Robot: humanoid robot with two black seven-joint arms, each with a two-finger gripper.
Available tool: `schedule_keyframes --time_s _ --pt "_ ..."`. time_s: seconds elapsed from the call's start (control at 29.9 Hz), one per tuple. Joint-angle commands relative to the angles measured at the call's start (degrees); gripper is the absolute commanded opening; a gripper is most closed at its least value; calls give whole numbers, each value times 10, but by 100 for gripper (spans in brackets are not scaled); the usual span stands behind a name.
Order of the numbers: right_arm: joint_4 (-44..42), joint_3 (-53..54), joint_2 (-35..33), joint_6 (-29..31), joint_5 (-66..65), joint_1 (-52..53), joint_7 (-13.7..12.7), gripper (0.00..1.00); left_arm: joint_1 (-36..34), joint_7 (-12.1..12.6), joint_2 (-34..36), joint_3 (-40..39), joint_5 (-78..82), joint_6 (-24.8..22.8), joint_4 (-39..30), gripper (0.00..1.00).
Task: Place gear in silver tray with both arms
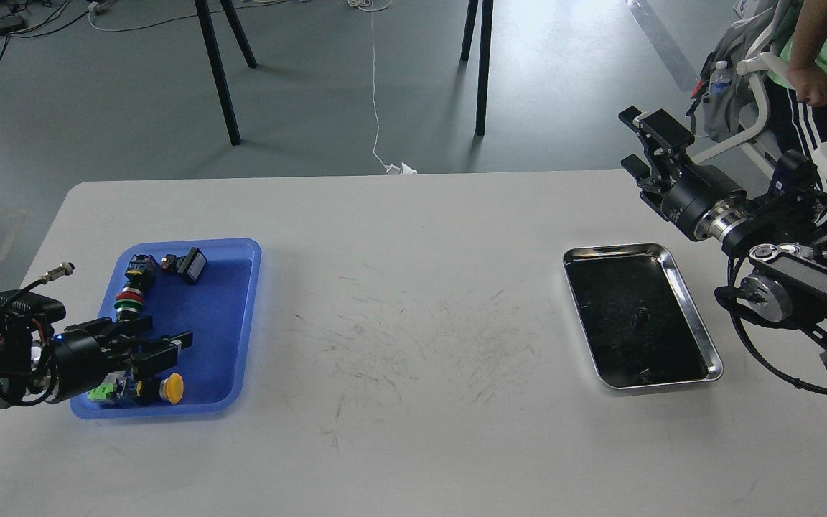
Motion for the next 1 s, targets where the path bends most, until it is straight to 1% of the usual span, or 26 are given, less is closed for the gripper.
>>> schedule_keyframes --time_s 0.0,0.07,0.17,0.3,0.57,0.97 --pt "-3 0 0 1 -1 -2 0 93 -1 0 3 -1 3 0 -3 82" --pt "-3 0 1 1 -1 -2 0 93 -1 0 7 -1 4 0 -4 82" --pt "-3 0 6 1 -1 -2 0 93 -3 0 11 -1 5 2 -27 82" --pt "-3 0 6 1 -1 -2 0 93 -4 0 17 -3 4 2 -41 82" --pt "-3 -2 6 1 -1 -1 0 93 -4 0 23 -2 10 9 -48 82" --pt "0 -3 6 2 -1 -1 0 93 1 0 7 -1 25 16 -2 82"
